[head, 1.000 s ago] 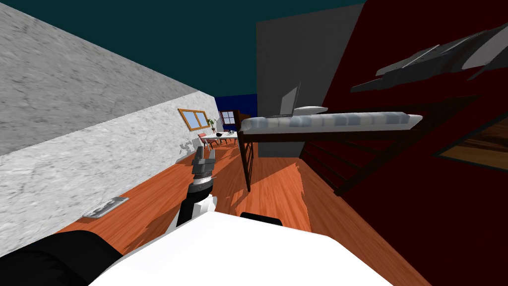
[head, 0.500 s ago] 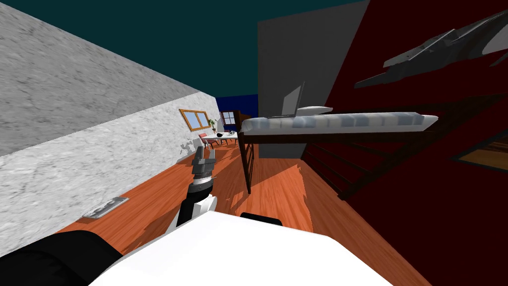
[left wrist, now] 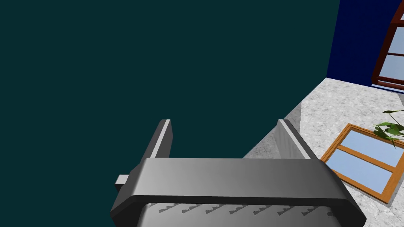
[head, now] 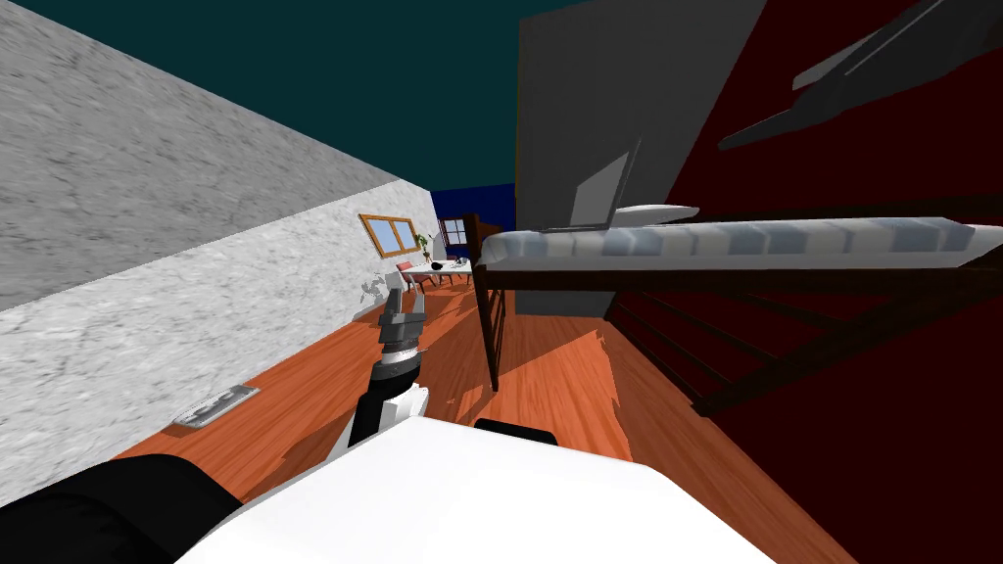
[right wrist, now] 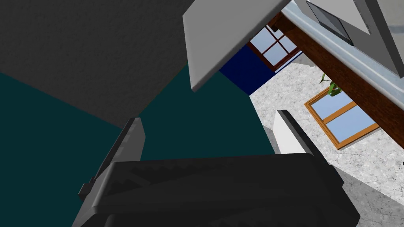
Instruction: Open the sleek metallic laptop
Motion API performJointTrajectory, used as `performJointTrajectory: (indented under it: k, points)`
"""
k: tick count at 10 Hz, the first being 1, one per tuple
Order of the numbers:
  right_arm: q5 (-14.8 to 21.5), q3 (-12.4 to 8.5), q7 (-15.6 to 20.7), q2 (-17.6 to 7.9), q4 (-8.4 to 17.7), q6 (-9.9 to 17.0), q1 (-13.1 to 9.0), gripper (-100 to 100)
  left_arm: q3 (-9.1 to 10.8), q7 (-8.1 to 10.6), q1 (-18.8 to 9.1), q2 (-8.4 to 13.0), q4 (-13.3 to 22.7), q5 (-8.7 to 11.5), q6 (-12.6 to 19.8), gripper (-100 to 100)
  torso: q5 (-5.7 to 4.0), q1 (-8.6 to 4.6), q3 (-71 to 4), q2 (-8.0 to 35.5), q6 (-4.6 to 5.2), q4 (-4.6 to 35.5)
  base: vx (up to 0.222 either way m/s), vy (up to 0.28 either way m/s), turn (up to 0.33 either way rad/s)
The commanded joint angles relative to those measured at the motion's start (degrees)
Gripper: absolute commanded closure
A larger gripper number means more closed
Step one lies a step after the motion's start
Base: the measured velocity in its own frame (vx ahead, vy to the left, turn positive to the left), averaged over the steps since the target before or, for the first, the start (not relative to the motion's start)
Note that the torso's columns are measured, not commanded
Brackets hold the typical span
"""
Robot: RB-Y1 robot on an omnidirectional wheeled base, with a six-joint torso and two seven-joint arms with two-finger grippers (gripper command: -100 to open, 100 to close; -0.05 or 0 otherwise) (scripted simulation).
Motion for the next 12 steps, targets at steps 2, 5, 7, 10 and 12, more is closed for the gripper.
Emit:
performJointTrajectory:
  k: [2, 5, 7, 10, 12]
  points:
    - [2.60, -0.44, 0.46, -5.27, 2.99, -1.05, -0.21, -100, 0.00, 0.00, 0.01, 0.00, 0.00, 0.00, 0.00, 0, -0.01, 0.01, -0.04, -0.04, 0.02, -0.03, 0.203, 0.043, 0.055]
    - [4.31, -0.93, 1.17, -9.01, 5.30, -1.81, 0.21, -100, 0.00, 0.00, 0.01, 0.00, 0.00, 0.00, 0.00, 0, 0.02, 0.10, -0.04, -0.08, 0.02, -0.01, 0.246, 0.040, 0.093]
    - [4.25, -1.16, 1.34, -9.45, 5.67, -1.89, 0.57, -100, 0.00, 0.00, 0.01, 0.00, 0.00, 0.00, 0.00, 0, -0.02, 0.01, -0.05, -0.05, 0.00, -0.04, 0.172, 0.019, 0.050]
    - [4.30, -1.16, 0.79, -10.34, 5.93, -2.06, 0.54, 100, 0.00, 0.00, -0.01, 0.00, 0.00, 0.00, 0.00, 0, -0.03, -0.02, 0.25, 0.43, 0.03, 0.11, 0.074, -0.009, 0.015]
    - [7.13, -2.12, 3.79, -13.13, 3.06, 0.71, 2.67, 100, 0.00, 0.00, -0.03, 0.00, 0.01, 0.00, 0.01, 0, 0.04, 0.29, 0.24, 0.47, -0.05, 0.04, -0.045, 0.033, 0.012]
